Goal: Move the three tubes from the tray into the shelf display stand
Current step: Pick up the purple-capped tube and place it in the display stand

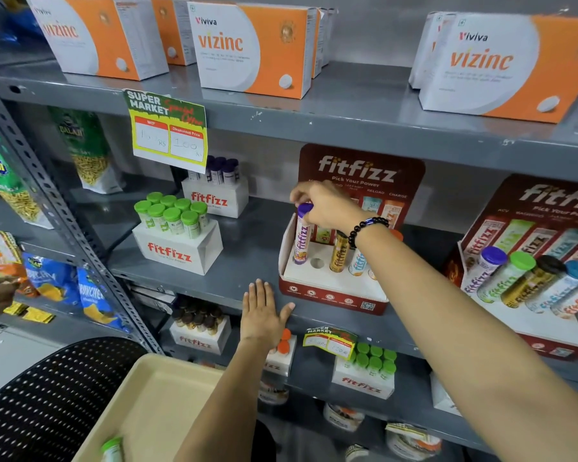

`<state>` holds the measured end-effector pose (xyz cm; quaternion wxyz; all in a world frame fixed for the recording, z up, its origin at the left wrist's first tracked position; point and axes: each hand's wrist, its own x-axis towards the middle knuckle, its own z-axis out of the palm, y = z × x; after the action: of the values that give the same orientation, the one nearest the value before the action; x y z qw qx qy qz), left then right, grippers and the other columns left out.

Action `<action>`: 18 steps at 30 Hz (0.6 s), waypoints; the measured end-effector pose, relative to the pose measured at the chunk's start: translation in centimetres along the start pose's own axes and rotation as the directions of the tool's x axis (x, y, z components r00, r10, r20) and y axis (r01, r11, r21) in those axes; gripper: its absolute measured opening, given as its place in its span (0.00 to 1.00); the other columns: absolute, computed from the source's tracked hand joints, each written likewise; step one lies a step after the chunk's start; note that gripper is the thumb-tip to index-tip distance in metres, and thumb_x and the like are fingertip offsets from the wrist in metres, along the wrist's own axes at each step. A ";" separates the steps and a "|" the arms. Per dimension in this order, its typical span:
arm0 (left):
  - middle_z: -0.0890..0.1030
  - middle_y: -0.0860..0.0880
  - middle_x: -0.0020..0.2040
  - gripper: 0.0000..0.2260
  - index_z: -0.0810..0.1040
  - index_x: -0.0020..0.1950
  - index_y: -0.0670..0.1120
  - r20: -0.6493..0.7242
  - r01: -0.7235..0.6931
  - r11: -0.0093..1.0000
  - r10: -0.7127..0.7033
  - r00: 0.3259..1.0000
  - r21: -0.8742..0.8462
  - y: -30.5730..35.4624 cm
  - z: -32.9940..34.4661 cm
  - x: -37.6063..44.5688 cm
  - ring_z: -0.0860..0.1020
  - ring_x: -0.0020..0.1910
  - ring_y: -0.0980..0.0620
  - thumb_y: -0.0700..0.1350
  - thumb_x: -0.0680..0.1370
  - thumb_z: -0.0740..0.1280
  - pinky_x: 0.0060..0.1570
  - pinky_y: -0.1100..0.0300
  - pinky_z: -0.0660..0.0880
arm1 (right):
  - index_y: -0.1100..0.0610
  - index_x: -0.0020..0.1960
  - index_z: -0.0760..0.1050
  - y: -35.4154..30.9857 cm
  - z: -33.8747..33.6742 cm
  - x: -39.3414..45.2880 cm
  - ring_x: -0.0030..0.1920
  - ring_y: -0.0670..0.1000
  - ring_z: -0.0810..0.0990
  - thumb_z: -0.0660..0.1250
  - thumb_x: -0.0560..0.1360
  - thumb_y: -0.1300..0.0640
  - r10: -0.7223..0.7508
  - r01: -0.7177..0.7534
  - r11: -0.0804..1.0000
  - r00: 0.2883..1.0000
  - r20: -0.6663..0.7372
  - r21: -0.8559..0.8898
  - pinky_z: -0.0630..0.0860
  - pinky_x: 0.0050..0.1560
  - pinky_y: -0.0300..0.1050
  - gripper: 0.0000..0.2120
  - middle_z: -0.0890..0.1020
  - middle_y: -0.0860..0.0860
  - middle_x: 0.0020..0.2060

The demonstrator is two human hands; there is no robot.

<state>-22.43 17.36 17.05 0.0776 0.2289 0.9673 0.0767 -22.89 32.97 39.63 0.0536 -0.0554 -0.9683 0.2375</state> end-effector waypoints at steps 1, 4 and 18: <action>0.41 0.41 0.77 0.34 0.38 0.74 0.41 0.001 -0.001 1.000 0.001 1.000 0.001 0.0 0.0 0.0 0.39 0.75 0.44 0.63 0.78 0.41 0.73 0.51 0.37 | 0.54 0.56 0.75 -0.1 0.1 0.0 0.52 0.52 0.78 0.69 0.67 0.71 -0.007 0.007 1.000 1.000 0.005 0.010 0.75 0.47 0.42 0.21 0.81 0.53 0.54; 0.41 0.41 0.77 0.34 0.38 0.75 0.41 -0.001 0.000 1.000 0.000 1.000 -0.003 0.0 0.0 -0.1 0.39 0.75 0.44 0.63 0.78 0.41 0.73 0.51 0.37 | 0.55 0.57 0.72 -0.3 0.3 0.1 0.52 0.53 0.77 0.69 0.66 0.71 -0.025 0.025 1.000 1.000 0.008 0.020 0.75 0.47 0.42 0.23 0.81 0.53 0.53; 0.41 0.42 0.77 0.34 0.38 0.75 0.42 -0.006 -0.002 1.000 0.002 1.000 -0.010 0.0 -0.1 -0.2 0.39 0.75 0.44 0.64 0.78 0.40 0.72 0.52 0.36 | 0.50 0.59 0.69 1.5 1.2 0.4 0.49 0.52 0.77 0.68 0.69 0.70 0.045 -0.045 0.999 0.998 -0.043 0.013 0.74 0.42 0.42 0.24 0.79 0.51 0.52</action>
<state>-22.29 17.28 17.22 0.0758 0.2293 0.9669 0.0822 -23.34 33.76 37.94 0.0697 -0.0820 -0.9639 0.2434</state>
